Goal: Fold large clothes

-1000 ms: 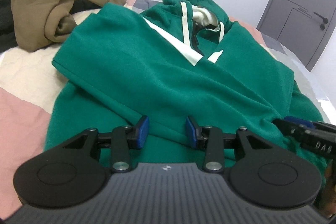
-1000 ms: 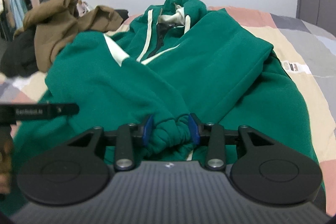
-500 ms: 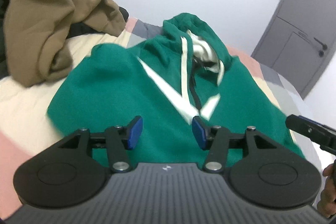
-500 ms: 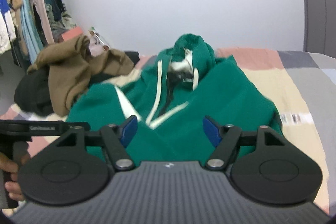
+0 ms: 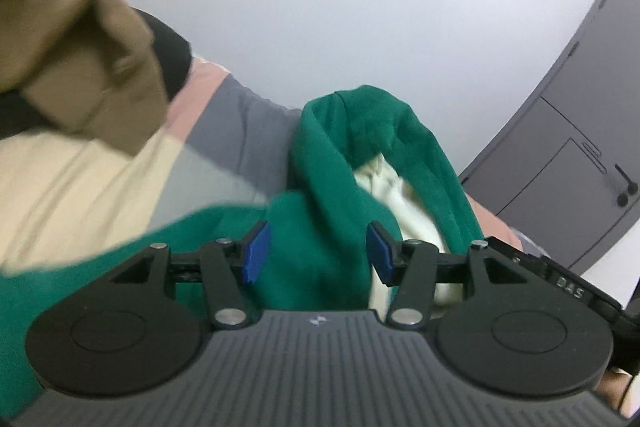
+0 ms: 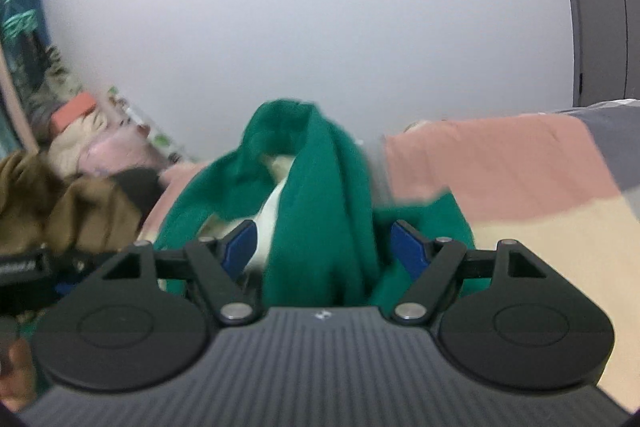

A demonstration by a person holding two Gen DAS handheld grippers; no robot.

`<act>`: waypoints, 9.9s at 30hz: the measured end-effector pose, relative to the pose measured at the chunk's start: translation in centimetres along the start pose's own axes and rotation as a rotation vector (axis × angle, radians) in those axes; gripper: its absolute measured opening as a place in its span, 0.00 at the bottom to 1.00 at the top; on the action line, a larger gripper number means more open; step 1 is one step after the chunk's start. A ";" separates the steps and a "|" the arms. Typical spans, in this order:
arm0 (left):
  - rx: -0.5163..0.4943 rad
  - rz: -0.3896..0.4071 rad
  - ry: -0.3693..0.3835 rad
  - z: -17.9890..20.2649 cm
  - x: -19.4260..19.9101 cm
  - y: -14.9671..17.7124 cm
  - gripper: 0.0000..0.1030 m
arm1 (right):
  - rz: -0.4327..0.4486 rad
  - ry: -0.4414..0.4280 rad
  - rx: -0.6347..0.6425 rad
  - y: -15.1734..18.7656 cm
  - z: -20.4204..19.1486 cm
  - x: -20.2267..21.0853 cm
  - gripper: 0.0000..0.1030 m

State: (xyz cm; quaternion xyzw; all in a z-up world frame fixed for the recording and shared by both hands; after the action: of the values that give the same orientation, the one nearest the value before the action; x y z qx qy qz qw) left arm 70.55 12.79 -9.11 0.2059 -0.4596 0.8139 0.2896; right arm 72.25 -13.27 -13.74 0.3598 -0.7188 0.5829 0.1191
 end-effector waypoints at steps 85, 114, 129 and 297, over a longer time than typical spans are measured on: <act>0.141 -0.083 0.191 -3.1 28.1 28.7 0.59 | 0.153 -0.141 0.174 26.1 -11.6 34.0 0.79; 0.012 0.018 0.103 -2.1 29.8 28.6 0.59 | 0.037 -0.015 0.350 27.3 -11.3 34.0 0.12; -0.071 0.012 0.071 -0.5 29.1 30.2 0.59 | -0.192 -0.039 0.179 30.1 -7.4 33.6 0.58; 0.255 0.027 0.017 -6.3 27.7 16.7 0.08 | -0.105 -0.092 -0.535 12.0 9.2 26.0 0.15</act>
State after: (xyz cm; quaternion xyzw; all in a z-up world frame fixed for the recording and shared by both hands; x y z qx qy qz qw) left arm 38.38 19.24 -6.00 0.2280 -0.3527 0.8712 0.2542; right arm 48.16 -30.84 -10.10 0.3783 -0.8323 0.3483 0.2072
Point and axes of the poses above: each gripper's, at about its wrist camera, not at the fingertips, and x roughly against the way its jaws point, z to its right, y to its underside, the point moved 10 cm from there along -x, roughly the way its jaws point, and after that the axes turned 10 degrees about -z, right-handed, at the moved point
